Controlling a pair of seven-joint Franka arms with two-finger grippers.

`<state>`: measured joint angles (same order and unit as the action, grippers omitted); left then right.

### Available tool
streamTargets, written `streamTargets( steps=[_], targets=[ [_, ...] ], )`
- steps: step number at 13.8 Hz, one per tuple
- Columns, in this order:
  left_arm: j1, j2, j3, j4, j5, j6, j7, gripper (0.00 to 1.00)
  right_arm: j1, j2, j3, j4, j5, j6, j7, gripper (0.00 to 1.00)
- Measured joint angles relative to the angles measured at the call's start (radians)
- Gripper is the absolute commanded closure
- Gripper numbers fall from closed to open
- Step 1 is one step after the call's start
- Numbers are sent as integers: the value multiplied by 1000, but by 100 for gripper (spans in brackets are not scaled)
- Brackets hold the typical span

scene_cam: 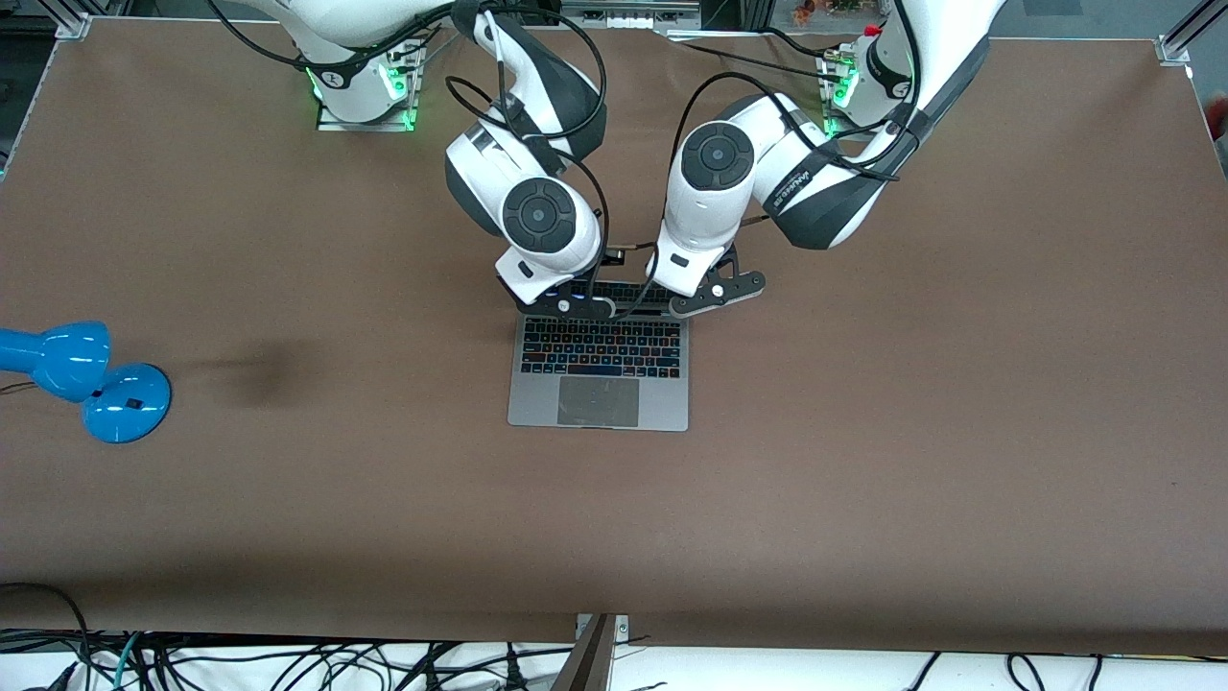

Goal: Close laptop with both arms from behind
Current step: 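Lower both grippers behind the laptop screen's top edge, then push the screen forward with both grippers, tilting it toward the keyboard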

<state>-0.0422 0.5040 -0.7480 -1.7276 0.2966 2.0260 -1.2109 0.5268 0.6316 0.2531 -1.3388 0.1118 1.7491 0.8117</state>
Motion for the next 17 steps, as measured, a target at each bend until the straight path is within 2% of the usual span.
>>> streamTargets(
  steps=[11, 17],
  targets=[
    [0, 20, 6, 26, 0, -2, 0, 100, -1, 1, -31, 0, -30, 54, -30, 98],
    [-4, 58, 31, 81, 16, -8, 0, 100, -1, 4, -49, 0, -31, 69, -52, 98]
  ],
)
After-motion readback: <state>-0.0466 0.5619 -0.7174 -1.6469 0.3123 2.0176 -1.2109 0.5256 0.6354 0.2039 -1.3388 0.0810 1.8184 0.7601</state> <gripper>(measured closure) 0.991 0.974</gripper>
